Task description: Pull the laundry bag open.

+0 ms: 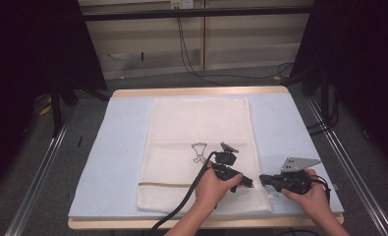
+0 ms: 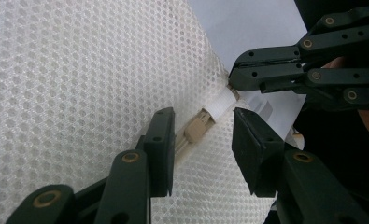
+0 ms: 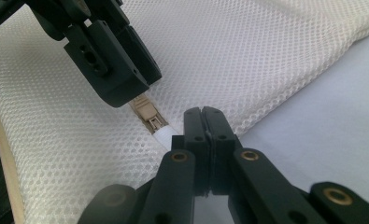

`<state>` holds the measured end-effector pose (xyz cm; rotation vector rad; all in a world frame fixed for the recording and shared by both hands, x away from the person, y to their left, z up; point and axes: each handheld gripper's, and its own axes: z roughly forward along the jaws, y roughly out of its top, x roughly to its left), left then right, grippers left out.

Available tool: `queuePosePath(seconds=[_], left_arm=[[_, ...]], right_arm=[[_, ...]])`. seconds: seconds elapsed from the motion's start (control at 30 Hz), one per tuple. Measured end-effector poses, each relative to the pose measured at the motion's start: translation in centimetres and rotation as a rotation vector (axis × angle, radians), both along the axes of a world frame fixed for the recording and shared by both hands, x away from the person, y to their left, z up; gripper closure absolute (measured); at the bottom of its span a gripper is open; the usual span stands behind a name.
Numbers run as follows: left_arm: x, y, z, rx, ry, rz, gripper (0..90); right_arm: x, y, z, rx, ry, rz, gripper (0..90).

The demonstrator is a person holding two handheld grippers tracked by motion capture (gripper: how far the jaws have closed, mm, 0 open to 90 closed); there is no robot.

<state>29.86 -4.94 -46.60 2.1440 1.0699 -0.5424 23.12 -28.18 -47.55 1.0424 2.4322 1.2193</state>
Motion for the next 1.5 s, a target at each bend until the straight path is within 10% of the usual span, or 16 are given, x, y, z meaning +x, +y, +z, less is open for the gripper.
queuePosePath(seconds=[0.7,1.5], left_arm=[[-0.1,-1.1,-0.9,0.022,0.045,0.007,86.7],[0.3,2.1,-0.2,-0.037,0.055,0.056,87.4]], right_arm=[[0.1,0.4,-0.6,-0.023,0.007,0.016,90.0],[0.1,0.9,-0.6,-0.081,0.007,0.034,90.0]])
